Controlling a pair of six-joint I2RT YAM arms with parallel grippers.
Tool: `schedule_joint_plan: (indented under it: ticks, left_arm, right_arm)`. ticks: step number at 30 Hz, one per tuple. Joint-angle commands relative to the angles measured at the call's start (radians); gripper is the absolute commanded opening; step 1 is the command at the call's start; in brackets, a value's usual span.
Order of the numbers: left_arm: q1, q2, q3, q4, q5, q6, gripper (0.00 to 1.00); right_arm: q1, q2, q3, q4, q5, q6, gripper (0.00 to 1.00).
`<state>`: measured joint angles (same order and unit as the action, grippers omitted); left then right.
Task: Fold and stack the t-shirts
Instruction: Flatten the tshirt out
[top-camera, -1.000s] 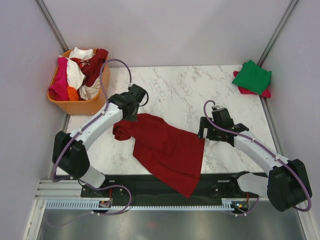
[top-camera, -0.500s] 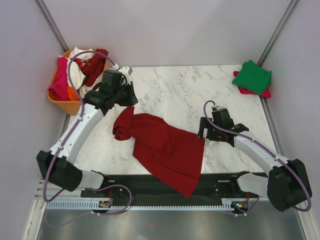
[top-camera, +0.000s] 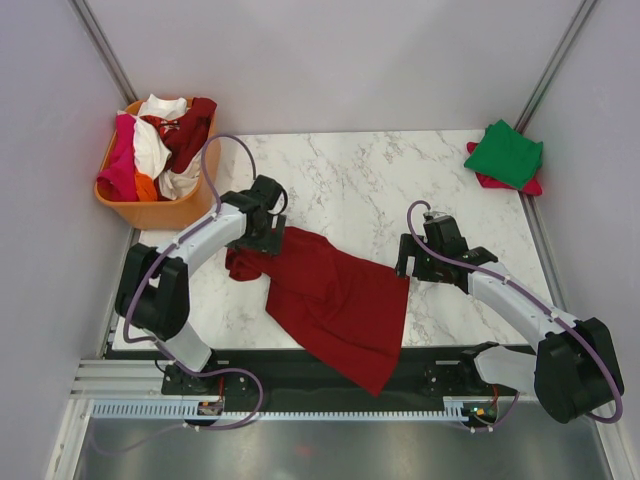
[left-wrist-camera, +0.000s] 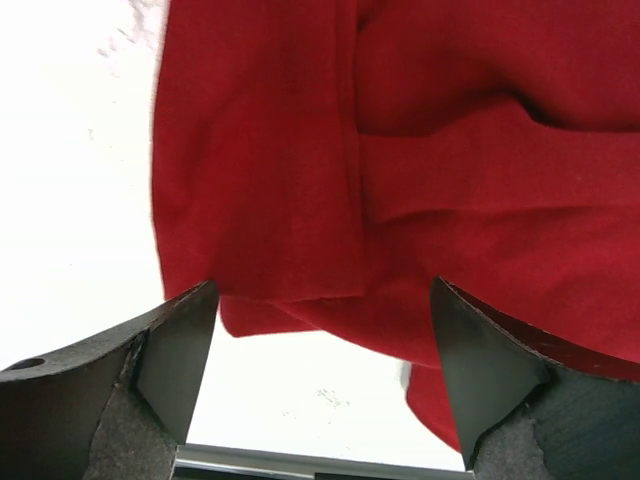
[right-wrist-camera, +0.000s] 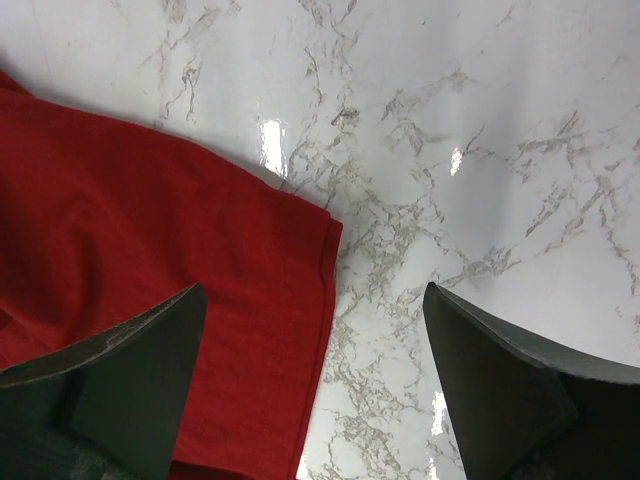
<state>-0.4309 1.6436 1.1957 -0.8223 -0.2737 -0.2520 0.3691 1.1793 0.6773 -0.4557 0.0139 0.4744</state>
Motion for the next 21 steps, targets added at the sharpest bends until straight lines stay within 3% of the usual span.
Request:
schedule_joint_plan:
  ticks: [1,5,9,16,21]
  left_arm:
    - [-0.008,0.012,0.033,0.009,-0.096,0.034,0.91]
    - [-0.017,0.025,0.015,0.009,-0.128,0.033,0.78]
    - [-0.022,0.039,0.001,0.009,-0.139,0.028,0.56]
    - [-0.029,0.032,0.021,0.008,-0.182,0.026,0.33]
    - [-0.029,0.010,0.070,-0.001,-0.211,0.030,0.24]
  right_arm:
    - [-0.001,0.002,-0.004,0.029,0.000,-0.006,0.98]
    - [-0.001,0.014,-0.004,0.032,-0.002,-0.008,0.98]
    - [-0.001,0.014,-0.004,0.031,0.000,-0.008,0.98]
    - [-0.002,0.016,-0.004,0.032,-0.006,-0.008,0.98]
    - [-0.001,0.019,-0.002,0.032,-0.009,-0.008,0.98]
